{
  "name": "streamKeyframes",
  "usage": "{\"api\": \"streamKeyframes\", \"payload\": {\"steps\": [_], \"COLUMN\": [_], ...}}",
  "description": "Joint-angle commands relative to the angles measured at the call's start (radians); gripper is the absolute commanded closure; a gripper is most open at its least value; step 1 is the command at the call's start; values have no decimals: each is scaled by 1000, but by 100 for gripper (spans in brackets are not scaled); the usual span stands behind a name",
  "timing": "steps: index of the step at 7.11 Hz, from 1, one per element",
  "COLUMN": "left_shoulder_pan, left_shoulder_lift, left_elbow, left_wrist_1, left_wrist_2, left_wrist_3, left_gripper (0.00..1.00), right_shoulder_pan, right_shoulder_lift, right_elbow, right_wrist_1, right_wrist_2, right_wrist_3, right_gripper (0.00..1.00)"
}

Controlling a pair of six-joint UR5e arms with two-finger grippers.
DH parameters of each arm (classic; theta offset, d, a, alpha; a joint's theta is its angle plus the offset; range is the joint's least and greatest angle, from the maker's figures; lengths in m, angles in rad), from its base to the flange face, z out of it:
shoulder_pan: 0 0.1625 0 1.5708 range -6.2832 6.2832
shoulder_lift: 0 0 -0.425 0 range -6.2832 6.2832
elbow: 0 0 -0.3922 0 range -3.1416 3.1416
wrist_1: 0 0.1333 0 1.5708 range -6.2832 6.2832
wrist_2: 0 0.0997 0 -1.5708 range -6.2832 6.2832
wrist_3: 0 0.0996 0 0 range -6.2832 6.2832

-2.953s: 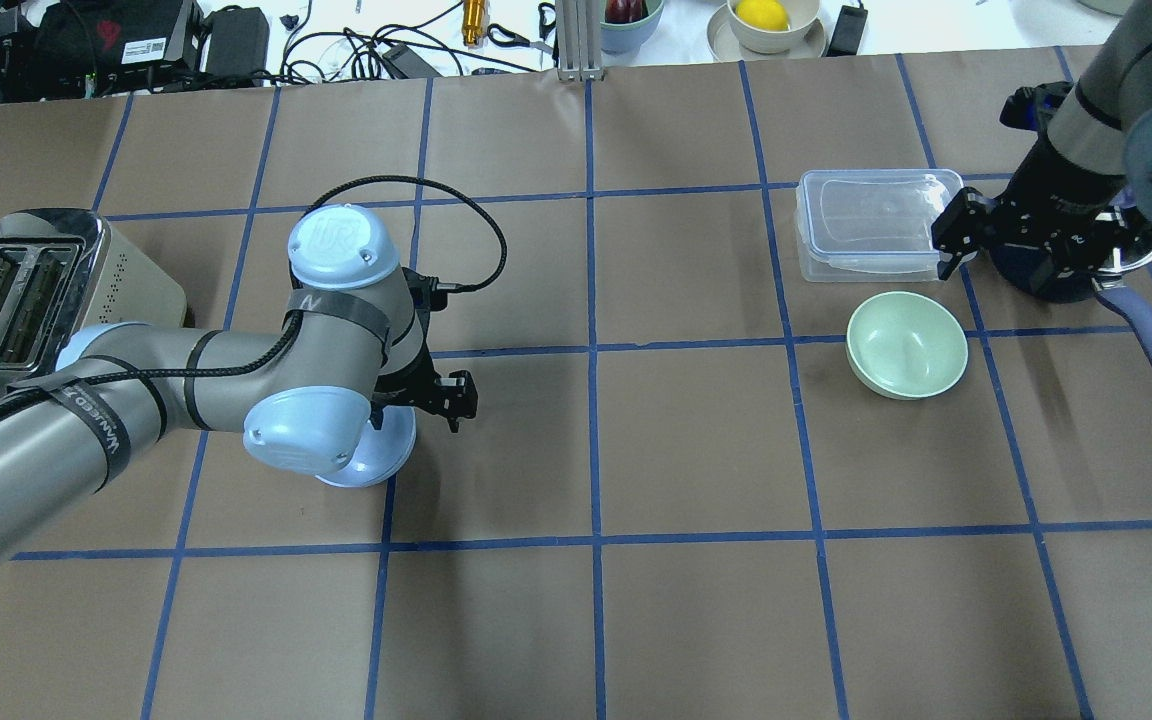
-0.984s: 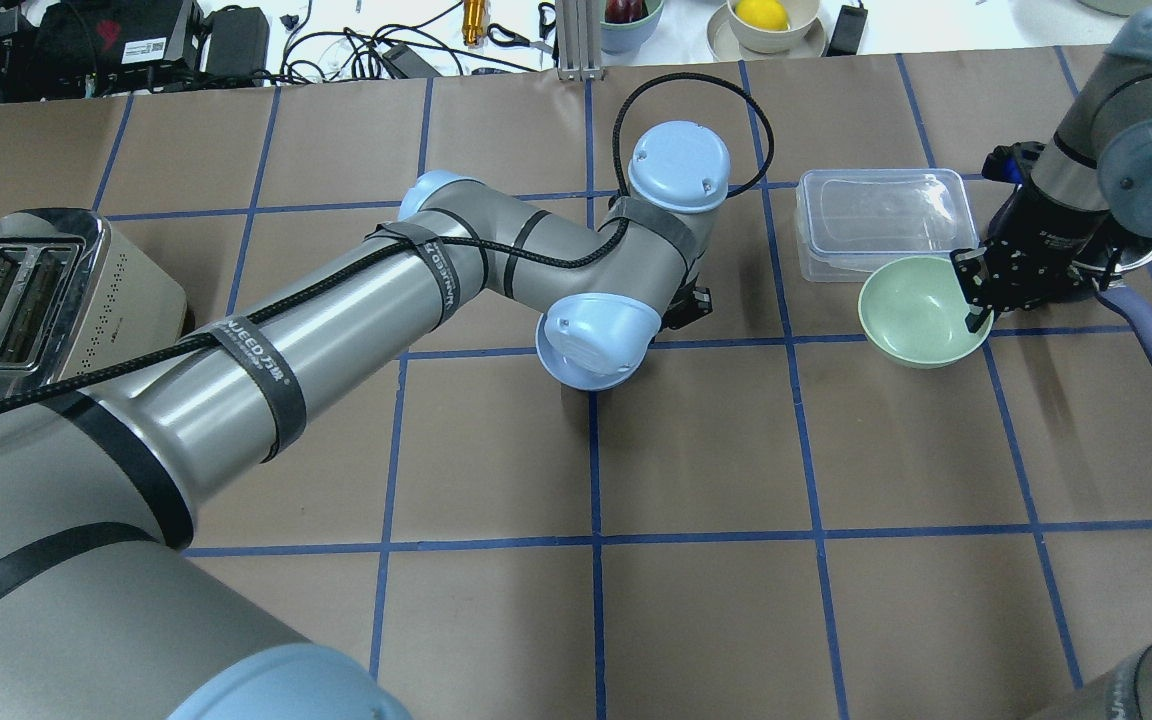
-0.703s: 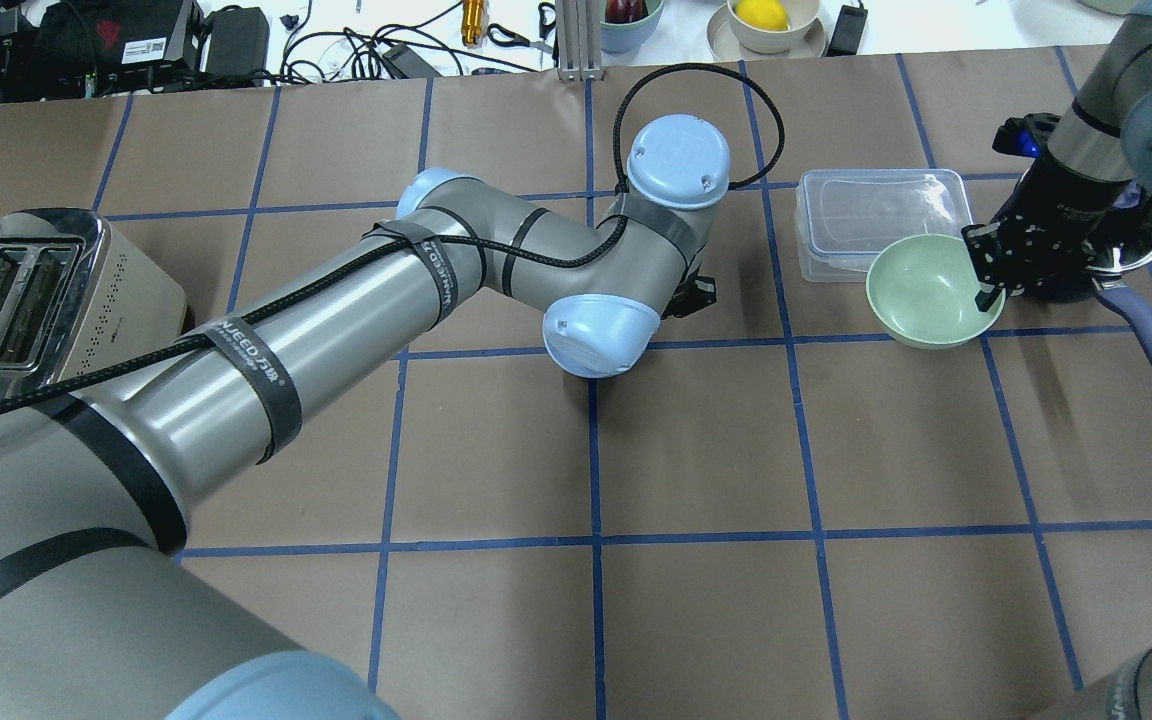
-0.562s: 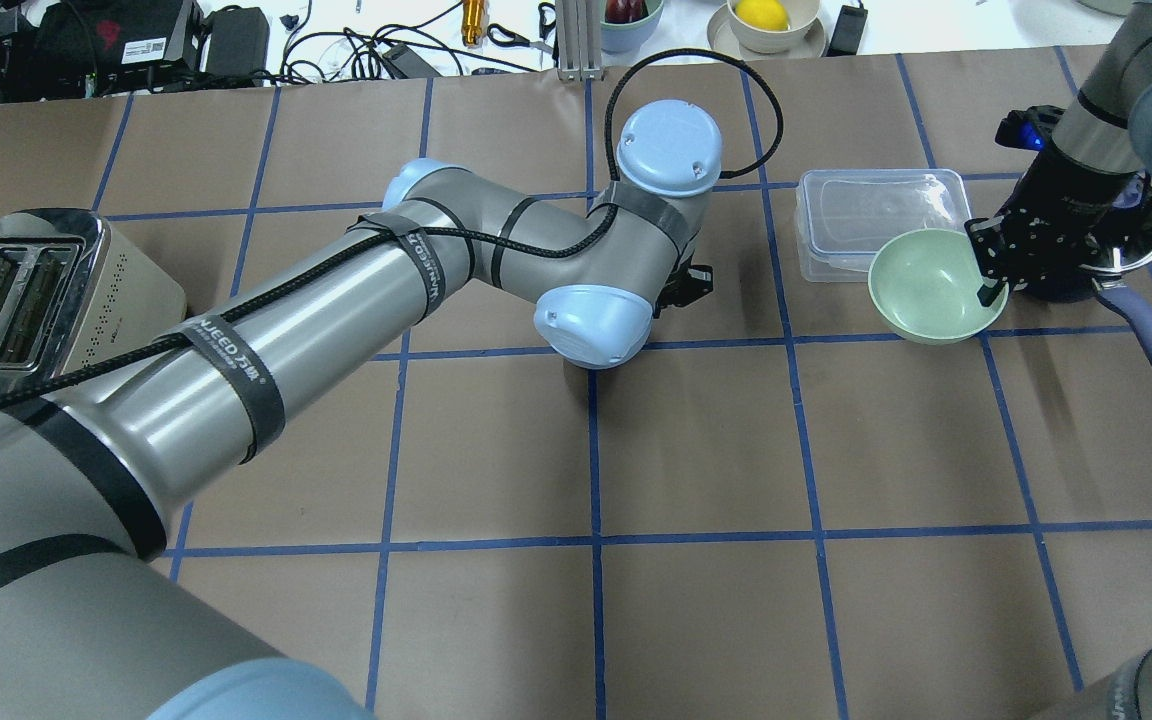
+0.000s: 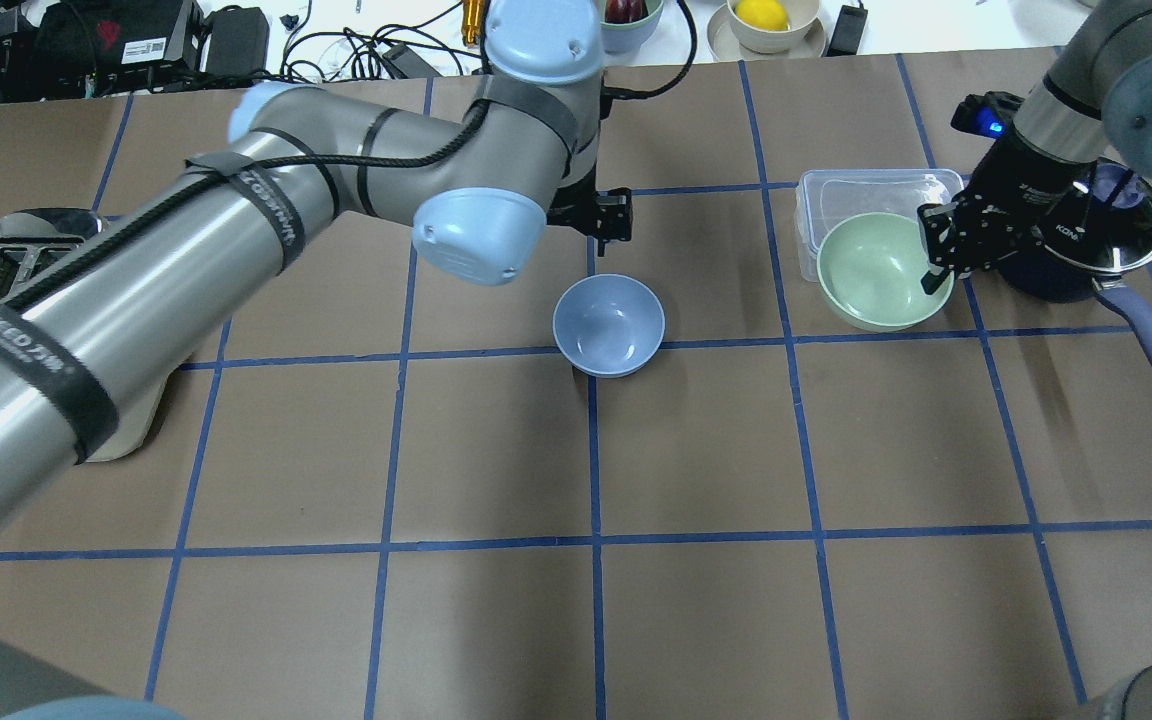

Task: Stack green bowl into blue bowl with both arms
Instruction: 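Lift green bowl with right gripper while left slides blue bowl toward it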

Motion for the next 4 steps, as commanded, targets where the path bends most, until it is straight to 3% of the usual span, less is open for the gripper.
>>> {"api": "streamKeyframes", "payload": {"steps": [1, 2, 4], "left_shoulder_pan": [148, 191, 280], "left_shoulder_lift": [138, 207, 353], "left_elbow": [-3, -17, -31], "left_wrist_1": [-150, -240, -353], "left_wrist_2": [-13, -12, -10], "left_wrist_3": [117, 146, 179], "left_gripper": [0, 0, 0], "right_shoulder_pan": [178, 261, 389], "right_shoulder_lift": [-8, -2, 42], "right_elbow": [-11, -9, 12], "right_wrist_1": [-11, -43, -166], "right_wrist_2": [47, 94, 102], "right_wrist_3": [182, 284, 396], "right_gripper": [100, 100, 100]}}
